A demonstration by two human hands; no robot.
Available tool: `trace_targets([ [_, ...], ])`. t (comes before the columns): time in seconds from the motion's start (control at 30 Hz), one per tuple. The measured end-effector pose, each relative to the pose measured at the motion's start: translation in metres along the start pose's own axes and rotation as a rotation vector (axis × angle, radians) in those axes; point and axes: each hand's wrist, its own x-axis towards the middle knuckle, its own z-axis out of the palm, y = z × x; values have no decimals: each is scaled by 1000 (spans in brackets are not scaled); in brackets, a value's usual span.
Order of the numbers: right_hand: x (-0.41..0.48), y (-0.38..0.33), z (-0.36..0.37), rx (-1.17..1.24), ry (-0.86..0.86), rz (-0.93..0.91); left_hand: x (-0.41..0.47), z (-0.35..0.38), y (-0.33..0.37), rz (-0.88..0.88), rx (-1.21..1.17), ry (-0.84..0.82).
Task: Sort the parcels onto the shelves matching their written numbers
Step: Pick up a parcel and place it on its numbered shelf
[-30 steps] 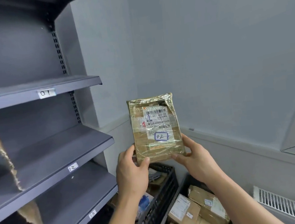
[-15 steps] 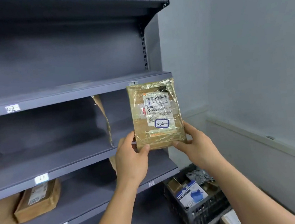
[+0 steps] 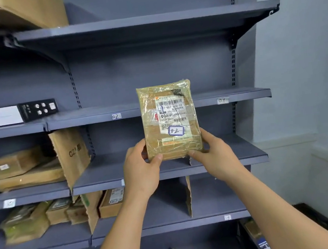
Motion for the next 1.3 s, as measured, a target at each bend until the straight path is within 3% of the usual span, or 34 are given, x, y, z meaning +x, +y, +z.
trace_targets([
  [0.4,73,-81,110,32,-50,-114,90,-111,-54,47,-9,90],
  [0.77,153,-144,186,83,-51,-145,189,-199,-82,101,-27,57],
  [1.13,223,-160,235,87,-66,-198,256,-221,-107,91,-59,131],
  [1.3,250,-156,246,40,20,-237,284,-215,-111,131,-66,208],
])
